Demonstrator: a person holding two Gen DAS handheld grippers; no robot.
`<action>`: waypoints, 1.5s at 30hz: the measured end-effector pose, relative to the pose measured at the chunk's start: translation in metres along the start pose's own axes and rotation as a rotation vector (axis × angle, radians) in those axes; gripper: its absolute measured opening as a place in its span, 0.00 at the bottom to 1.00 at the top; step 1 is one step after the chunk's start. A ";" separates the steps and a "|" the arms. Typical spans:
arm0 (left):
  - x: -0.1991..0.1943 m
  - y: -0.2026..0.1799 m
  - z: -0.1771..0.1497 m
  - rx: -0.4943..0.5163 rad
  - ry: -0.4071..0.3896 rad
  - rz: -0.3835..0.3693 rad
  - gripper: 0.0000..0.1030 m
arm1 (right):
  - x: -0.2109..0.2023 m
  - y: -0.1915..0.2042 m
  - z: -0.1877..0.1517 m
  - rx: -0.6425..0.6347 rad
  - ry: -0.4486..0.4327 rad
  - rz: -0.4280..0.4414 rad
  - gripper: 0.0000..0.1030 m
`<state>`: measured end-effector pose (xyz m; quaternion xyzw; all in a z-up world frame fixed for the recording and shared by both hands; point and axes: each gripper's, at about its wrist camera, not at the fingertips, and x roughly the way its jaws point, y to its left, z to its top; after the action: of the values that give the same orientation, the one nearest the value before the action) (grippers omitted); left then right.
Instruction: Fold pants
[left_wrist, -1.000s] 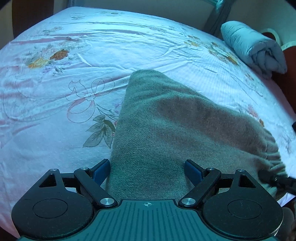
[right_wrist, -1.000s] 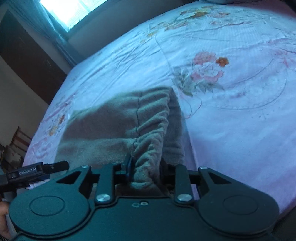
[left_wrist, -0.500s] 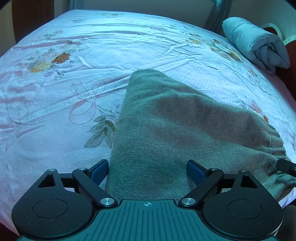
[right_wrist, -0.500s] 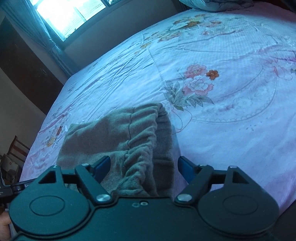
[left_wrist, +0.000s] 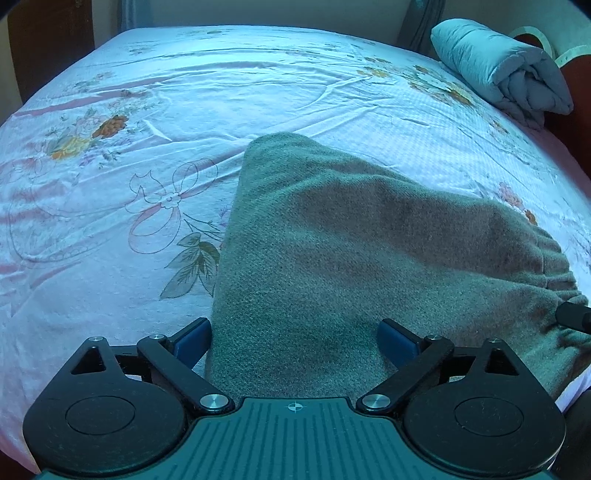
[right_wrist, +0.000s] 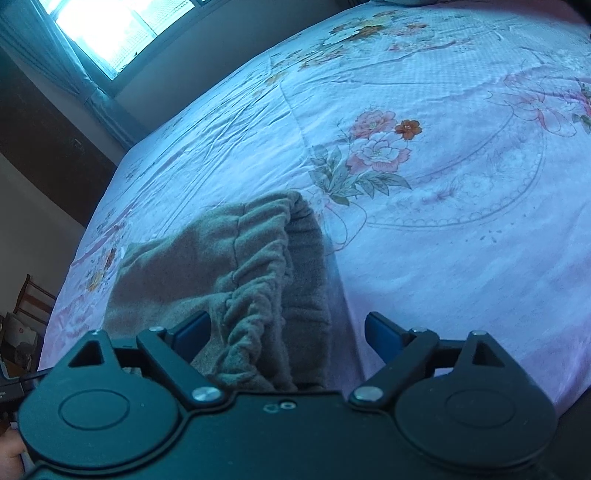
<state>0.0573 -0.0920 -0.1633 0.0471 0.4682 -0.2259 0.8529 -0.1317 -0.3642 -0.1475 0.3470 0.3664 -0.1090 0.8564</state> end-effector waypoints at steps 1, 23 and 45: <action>0.000 0.000 -0.001 0.007 0.000 -0.004 0.94 | 0.001 0.001 0.000 -0.004 0.005 -0.002 0.86; 0.024 0.012 0.001 -0.041 0.038 -0.073 1.00 | 0.036 -0.002 0.001 0.006 0.119 0.071 0.82; -0.030 -0.001 0.004 0.061 -0.200 -0.012 1.00 | -0.010 0.025 0.004 -0.175 -0.102 -0.096 0.81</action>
<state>0.0459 -0.0839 -0.1359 0.0473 0.3738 -0.2489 0.8922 -0.1254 -0.3495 -0.1259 0.2471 0.3468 -0.1350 0.8947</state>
